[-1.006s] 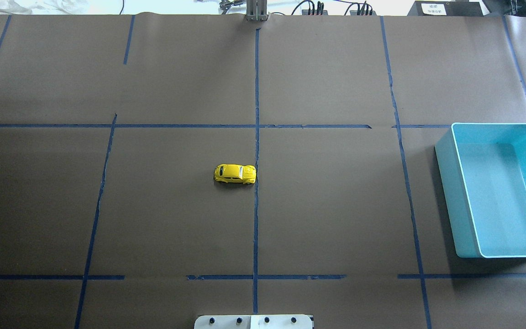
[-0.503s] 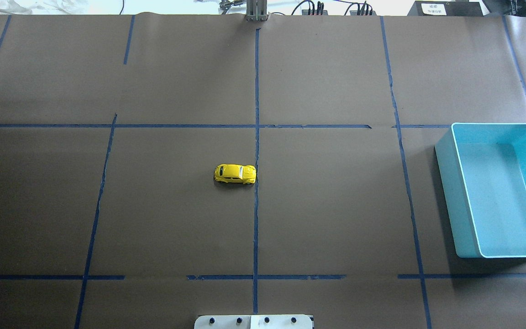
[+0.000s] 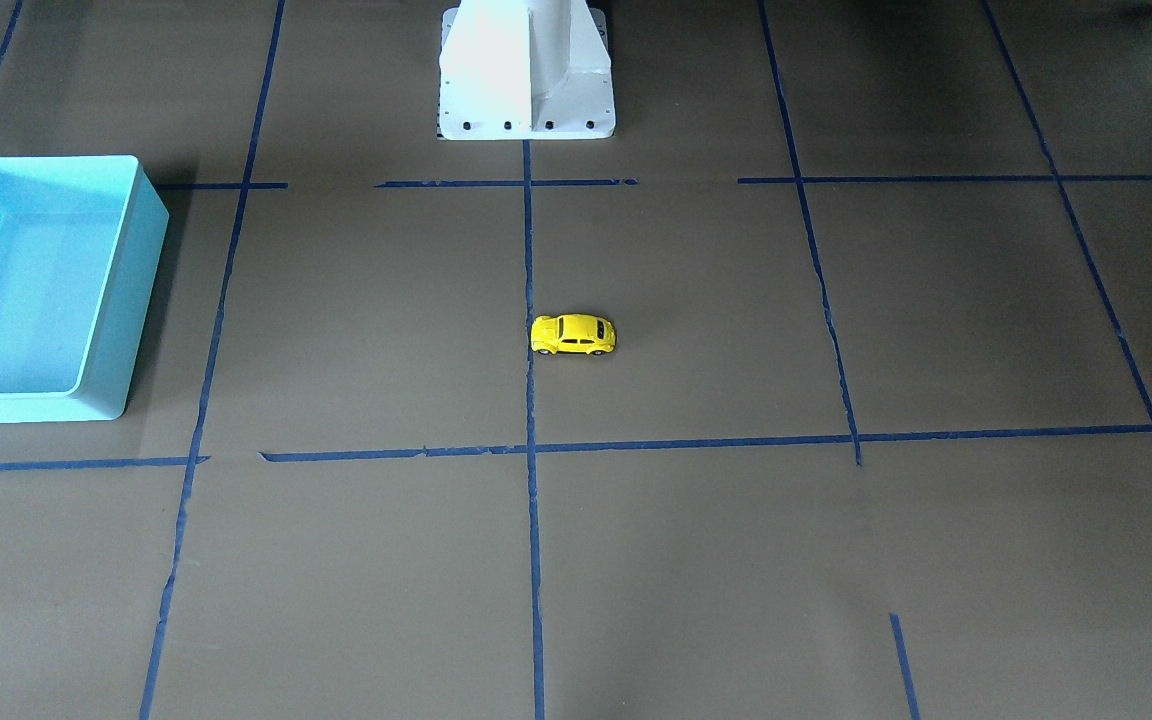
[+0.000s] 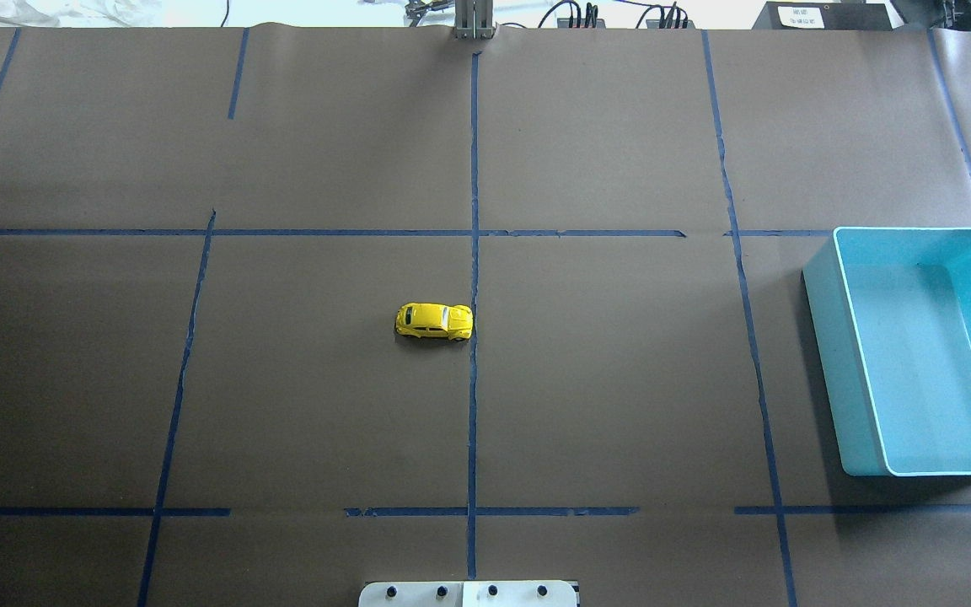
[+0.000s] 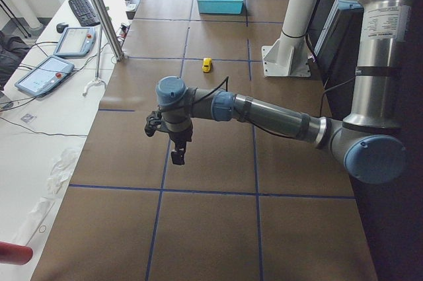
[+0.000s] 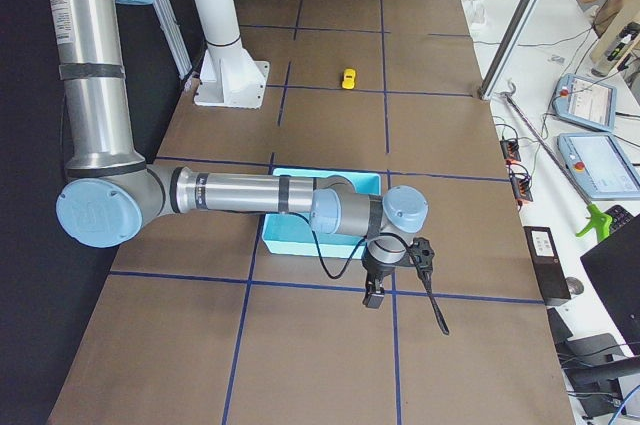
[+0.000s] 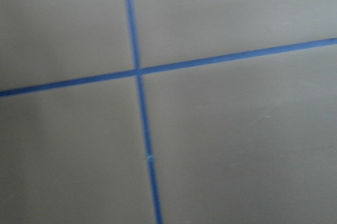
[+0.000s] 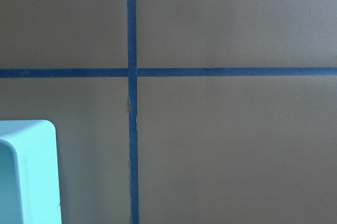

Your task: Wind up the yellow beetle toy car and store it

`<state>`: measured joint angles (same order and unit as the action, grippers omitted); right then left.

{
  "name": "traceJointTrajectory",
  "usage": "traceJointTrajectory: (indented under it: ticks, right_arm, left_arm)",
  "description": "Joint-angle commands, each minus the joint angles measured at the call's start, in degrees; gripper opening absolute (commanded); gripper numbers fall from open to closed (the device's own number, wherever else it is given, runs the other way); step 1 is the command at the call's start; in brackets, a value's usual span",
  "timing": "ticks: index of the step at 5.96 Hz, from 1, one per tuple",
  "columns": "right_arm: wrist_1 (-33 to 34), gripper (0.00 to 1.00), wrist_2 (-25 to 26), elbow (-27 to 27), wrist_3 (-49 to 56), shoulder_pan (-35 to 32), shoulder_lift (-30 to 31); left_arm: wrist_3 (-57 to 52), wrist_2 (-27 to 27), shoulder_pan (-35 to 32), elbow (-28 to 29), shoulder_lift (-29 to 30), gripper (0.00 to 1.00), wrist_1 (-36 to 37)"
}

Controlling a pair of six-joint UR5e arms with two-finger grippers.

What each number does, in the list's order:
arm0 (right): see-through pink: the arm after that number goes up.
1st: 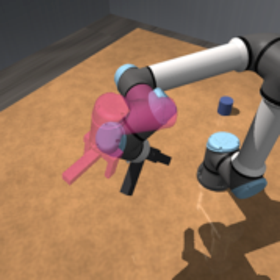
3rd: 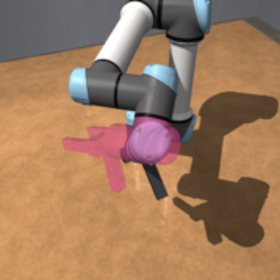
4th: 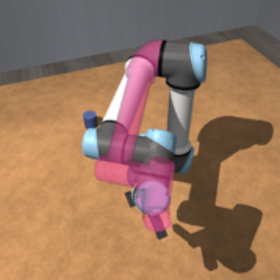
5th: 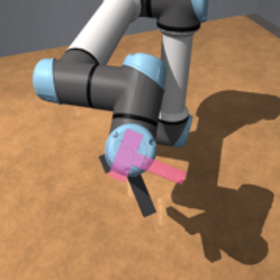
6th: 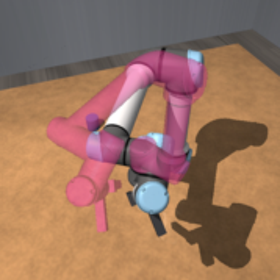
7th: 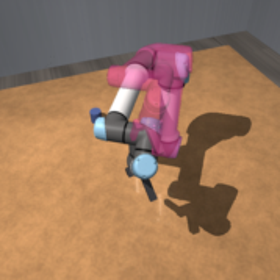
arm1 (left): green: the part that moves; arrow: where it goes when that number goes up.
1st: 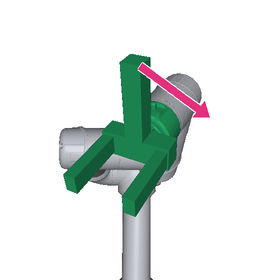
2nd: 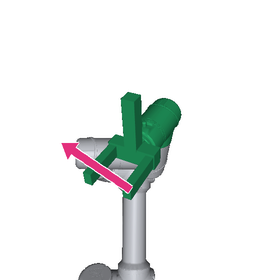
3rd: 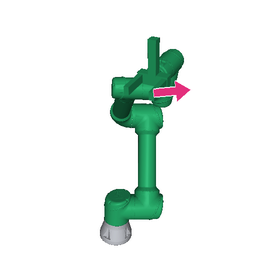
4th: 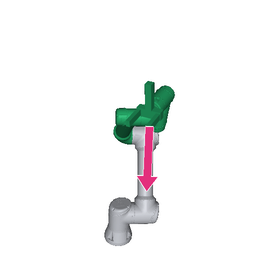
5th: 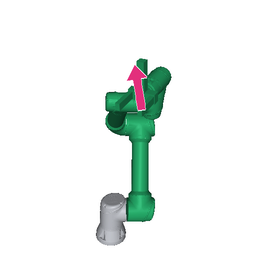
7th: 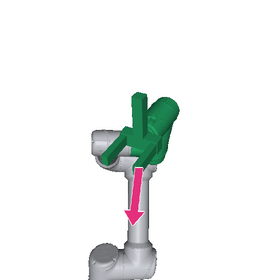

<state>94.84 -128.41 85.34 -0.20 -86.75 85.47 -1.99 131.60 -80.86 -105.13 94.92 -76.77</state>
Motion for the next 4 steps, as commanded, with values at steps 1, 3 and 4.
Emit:
traceJointTrajectory:
  ticks: [1,3,4]
  right_arm:
    - [0.00,1.00,0.00,-0.09,-0.06,0.00,0.05]
    - [0.00,1.00,0.00,-0.09,0.02,0.00,0.13]
    - [0.00,1.00,0.00,-0.09,0.02,0.00,0.13]
  left_arm:
    - [-1.86,-10.58,12.41,-0.42,11.36,1.00,1.19]
    - [-14.16,-11.45,28.68,0.98,20.53,1.00,1.27]
    - [-16.36,-11.63,31.44,1.94,21.17,1.00,-2.73]
